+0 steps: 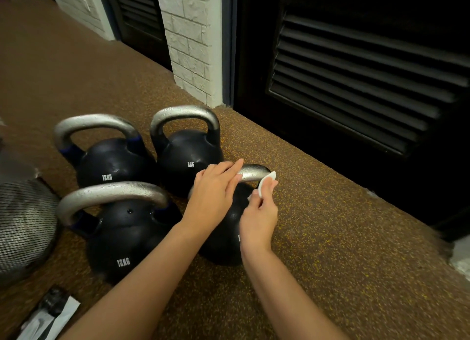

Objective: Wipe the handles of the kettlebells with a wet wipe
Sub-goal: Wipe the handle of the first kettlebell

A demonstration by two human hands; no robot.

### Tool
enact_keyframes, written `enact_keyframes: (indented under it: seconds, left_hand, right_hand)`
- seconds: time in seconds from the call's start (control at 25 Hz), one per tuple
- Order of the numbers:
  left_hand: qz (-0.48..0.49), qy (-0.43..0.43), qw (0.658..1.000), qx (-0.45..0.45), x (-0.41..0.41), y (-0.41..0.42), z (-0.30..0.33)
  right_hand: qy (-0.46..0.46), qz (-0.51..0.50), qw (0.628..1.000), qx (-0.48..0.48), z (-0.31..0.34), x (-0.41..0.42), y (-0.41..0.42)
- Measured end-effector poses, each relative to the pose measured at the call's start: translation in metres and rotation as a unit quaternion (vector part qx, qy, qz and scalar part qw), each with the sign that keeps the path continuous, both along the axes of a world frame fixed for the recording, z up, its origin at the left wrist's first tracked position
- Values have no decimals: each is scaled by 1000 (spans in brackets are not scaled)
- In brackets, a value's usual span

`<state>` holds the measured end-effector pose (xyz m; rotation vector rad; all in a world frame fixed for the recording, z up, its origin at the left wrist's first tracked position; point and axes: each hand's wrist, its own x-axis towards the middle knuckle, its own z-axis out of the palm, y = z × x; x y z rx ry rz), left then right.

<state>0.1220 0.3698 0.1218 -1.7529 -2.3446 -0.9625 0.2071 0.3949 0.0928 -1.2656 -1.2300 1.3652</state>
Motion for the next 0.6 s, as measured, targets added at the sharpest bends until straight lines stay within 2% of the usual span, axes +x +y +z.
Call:
enact_keyframes:
  seconds: [0.16,0.32,0.44,0.6]
  left_hand:
    - [-3,5,1000,6,-1,0,-2]
    - [1,-5,1000,-5,-1,0,-1]
    - [1,-16,1000,-5,0,-2,0]
    - [1,-27,1000,-13,1,-3,2]
  right_hand:
    - [8,-1,1000,-29,10,1,7]
    - [-24,35,999,32,18,11,8]
    - [-118,50,989,72,14,30,33]
    - [-244,119,959,84,11,33,77]
